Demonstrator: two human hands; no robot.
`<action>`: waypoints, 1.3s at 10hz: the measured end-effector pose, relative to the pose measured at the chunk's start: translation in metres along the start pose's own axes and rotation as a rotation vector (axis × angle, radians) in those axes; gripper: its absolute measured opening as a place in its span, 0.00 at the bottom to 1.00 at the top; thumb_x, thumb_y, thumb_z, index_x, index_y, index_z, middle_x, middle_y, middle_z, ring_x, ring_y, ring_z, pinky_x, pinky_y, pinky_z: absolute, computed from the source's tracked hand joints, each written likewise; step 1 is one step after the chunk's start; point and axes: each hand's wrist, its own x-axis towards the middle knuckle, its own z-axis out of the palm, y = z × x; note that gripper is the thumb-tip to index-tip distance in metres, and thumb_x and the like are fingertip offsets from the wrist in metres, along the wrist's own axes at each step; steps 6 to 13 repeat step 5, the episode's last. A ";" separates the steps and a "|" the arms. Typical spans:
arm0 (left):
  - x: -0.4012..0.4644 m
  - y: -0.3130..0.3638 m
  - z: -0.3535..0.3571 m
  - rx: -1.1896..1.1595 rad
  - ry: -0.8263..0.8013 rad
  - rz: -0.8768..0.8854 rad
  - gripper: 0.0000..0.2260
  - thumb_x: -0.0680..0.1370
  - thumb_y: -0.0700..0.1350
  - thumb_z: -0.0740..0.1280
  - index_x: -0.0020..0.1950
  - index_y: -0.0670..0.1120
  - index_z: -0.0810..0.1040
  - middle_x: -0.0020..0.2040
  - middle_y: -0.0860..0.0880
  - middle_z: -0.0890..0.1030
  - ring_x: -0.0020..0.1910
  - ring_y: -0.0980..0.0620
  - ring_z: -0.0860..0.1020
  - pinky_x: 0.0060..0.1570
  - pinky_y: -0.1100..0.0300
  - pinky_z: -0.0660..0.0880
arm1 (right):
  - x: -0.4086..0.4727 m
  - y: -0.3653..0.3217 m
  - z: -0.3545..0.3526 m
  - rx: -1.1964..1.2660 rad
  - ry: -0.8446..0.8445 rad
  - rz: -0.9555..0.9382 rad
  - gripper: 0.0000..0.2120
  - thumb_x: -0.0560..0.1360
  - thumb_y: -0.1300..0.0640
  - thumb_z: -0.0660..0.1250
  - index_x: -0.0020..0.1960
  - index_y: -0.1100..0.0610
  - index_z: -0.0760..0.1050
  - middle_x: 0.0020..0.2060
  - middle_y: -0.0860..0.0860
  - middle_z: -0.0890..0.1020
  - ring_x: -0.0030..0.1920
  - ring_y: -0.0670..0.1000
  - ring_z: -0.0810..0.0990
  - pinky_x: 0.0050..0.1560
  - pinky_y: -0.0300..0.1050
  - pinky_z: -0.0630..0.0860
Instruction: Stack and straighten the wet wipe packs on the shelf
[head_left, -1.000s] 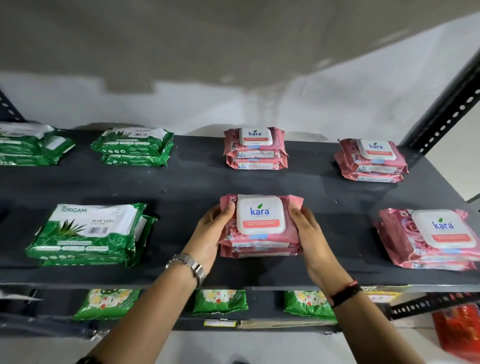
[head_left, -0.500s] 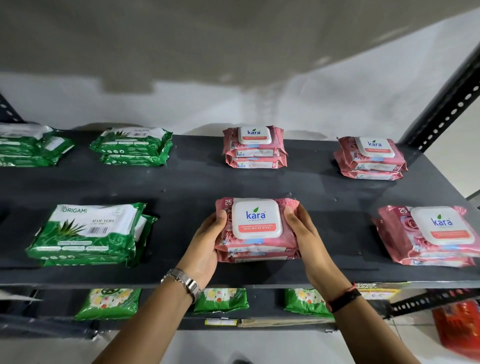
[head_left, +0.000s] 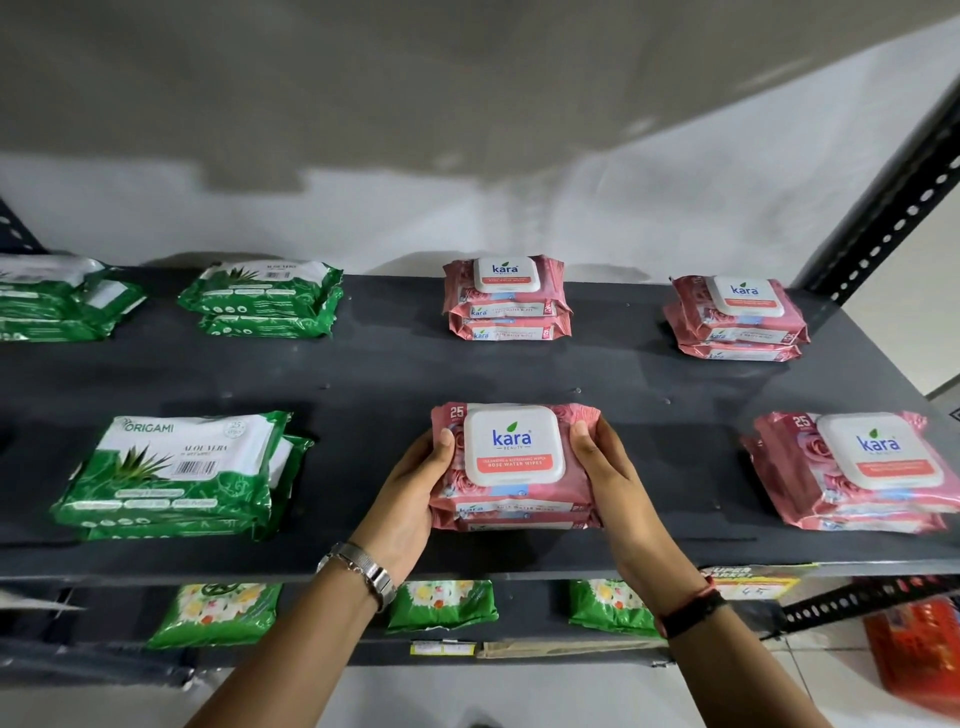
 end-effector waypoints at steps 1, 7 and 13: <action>-0.001 0.003 0.000 0.019 0.011 -0.033 0.24 0.70 0.54 0.61 0.63 0.46 0.71 0.57 0.45 0.80 0.52 0.48 0.80 0.52 0.52 0.76 | -0.002 -0.003 0.000 -0.015 -0.003 0.034 0.22 0.74 0.45 0.59 0.67 0.46 0.64 0.49 0.45 0.83 0.40 0.46 0.85 0.34 0.35 0.79; -0.044 0.098 -0.077 1.222 0.420 0.573 0.26 0.76 0.55 0.56 0.71 0.45 0.59 0.71 0.48 0.63 0.70 0.50 0.61 0.69 0.55 0.55 | -0.027 -0.068 0.058 -1.239 0.157 -0.616 0.33 0.73 0.37 0.40 0.73 0.52 0.53 0.74 0.50 0.60 0.74 0.49 0.53 0.71 0.47 0.39; -0.044 0.098 -0.077 1.222 0.420 0.573 0.26 0.76 0.55 0.56 0.71 0.45 0.59 0.71 0.48 0.63 0.70 0.50 0.61 0.69 0.55 0.55 | -0.027 -0.068 0.058 -1.239 0.157 -0.616 0.33 0.73 0.37 0.40 0.73 0.52 0.53 0.74 0.50 0.60 0.74 0.49 0.53 0.71 0.47 0.39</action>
